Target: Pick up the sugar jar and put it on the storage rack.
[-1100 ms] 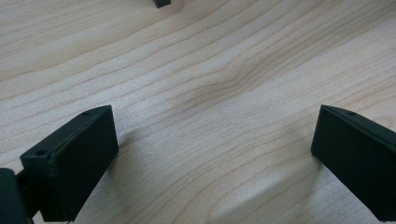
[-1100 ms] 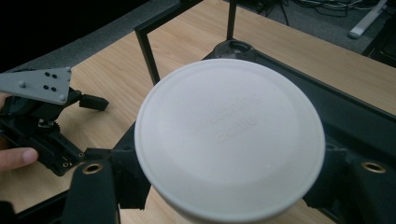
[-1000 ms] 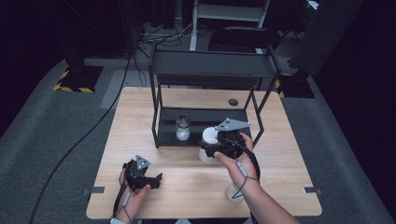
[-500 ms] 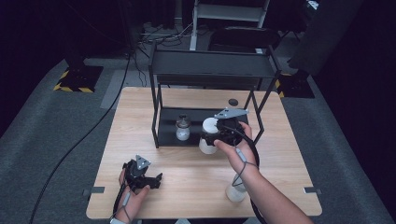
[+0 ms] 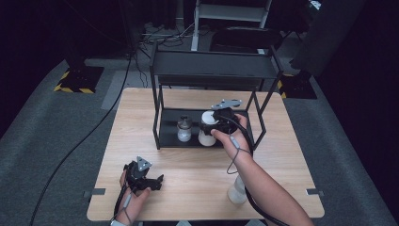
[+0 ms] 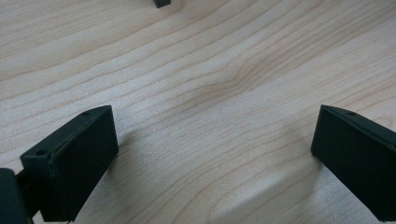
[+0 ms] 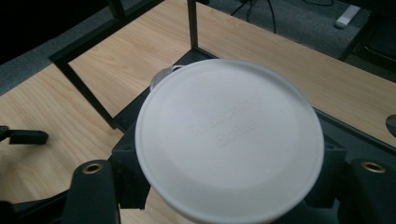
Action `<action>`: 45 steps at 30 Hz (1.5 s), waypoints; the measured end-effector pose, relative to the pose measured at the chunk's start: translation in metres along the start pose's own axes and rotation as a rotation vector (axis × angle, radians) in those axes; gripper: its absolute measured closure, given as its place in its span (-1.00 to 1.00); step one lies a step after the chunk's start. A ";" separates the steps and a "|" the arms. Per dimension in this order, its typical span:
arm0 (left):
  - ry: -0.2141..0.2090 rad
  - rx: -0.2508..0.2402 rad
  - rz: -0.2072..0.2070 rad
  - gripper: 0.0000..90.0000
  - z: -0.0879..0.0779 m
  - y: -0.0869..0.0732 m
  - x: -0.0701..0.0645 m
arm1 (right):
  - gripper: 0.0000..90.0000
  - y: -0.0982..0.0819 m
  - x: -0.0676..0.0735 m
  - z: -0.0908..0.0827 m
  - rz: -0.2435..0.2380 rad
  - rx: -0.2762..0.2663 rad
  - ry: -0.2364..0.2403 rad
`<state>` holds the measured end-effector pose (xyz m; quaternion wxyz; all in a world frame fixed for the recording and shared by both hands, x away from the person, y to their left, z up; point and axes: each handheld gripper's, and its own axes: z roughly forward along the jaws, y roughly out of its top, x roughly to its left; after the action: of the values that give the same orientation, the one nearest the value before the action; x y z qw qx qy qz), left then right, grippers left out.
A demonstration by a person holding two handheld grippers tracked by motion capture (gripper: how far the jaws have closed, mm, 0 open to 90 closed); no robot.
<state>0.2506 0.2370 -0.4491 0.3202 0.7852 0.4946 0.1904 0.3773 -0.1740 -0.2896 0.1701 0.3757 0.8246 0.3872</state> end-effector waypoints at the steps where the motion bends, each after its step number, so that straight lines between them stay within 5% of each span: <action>1: 0.000 0.000 0.000 -1.00 0.000 0.000 0.000 | -0.26 0.001 -0.001 0.004 0.006 0.006 -0.002; 19: 0.000 -0.001 0.000 -1.00 0.000 0.000 0.000 | -0.26 0.013 -0.016 0.054 0.076 0.111 -0.069; 30: 0.001 -0.002 -0.001 -1.00 0.000 0.000 0.000 | -0.26 0.009 -0.022 0.061 0.116 0.119 -0.066; 40: 0.001 -0.002 -0.001 -1.00 0.000 0.000 0.000 | -0.27 0.009 -0.023 0.064 0.100 0.142 -0.079; 45: 0.000 -0.002 -0.003 -1.00 0.000 0.000 0.000 | -0.50 0.012 -0.023 0.060 0.087 0.144 -0.067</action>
<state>0.2503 0.2368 -0.4495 0.3213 0.7841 0.4956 0.1907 0.4324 -0.1556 -0.3196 0.1532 0.4351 0.8271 0.3210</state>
